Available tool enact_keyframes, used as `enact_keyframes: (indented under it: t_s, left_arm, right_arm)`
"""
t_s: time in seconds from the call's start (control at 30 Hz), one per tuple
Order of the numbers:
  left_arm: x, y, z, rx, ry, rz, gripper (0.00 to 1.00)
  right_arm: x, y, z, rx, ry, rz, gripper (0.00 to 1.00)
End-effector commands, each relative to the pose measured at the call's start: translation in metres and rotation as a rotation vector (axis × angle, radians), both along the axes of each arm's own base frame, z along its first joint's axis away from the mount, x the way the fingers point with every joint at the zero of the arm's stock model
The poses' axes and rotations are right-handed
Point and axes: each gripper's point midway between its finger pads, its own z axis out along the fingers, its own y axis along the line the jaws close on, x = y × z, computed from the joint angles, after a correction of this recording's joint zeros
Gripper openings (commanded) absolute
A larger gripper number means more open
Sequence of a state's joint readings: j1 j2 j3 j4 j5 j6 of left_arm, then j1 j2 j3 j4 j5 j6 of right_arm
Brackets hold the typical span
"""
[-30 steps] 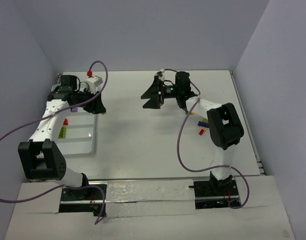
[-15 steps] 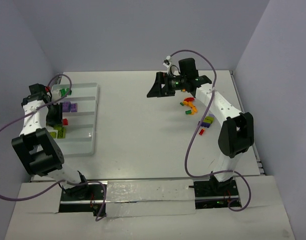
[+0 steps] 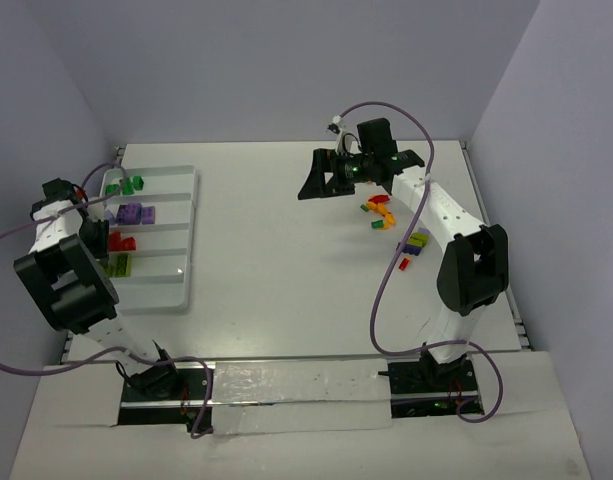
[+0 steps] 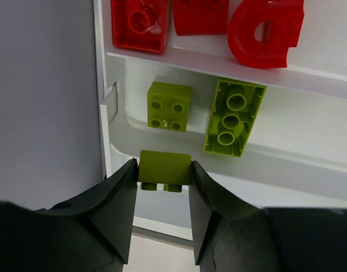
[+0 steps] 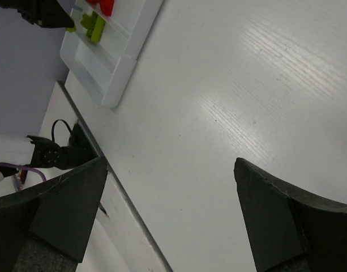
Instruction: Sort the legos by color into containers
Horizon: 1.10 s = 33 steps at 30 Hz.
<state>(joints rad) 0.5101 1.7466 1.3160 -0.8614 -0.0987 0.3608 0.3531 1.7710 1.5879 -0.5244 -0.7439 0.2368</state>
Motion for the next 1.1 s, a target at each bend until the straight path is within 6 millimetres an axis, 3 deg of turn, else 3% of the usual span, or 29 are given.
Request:
enact_keyframes:
  t_s: [0.0,0.13,0.4,0.7,0.77,0.87,1.07]
  left_arm:
    - [0.018,0.015,0.011,0.052,-0.049,-0.018,0.16]
    - [0.022,0.017,0.007,0.053,-0.051,-0.018,0.26]
    - [0.034,0.022,0.006,0.049,-0.06,-0.022,0.3]
    - [0.036,0.024,0.006,0.055,-0.05,-0.031,0.57]
    - [0.037,0.024,0.009,0.058,-0.05,-0.037,0.6]
    - [0.038,0.021,0.017,0.061,-0.061,-0.053,0.71]
    - [0.054,0.003,0.053,0.071,-0.138,-0.108,0.71]
  right_arm:
    - [0.005,-0.001,0.019,0.0,-0.068,0.002,1.0]
    - [0.005,0.0,0.018,0.002,-0.065,0.007,1.0]
    - [0.004,0.0,0.015,0.003,-0.056,0.012,1.0]
    - [0.004,0.0,0.015,0.001,-0.058,0.014,1.0]
    - [0.004,0.0,0.016,0.002,-0.058,0.014,1.0]
    - [0.003,0.0,0.018,0.004,-0.062,0.015,1.0]
    - [0.003,-0.005,0.021,-0.016,-0.092,-0.001,1.0]
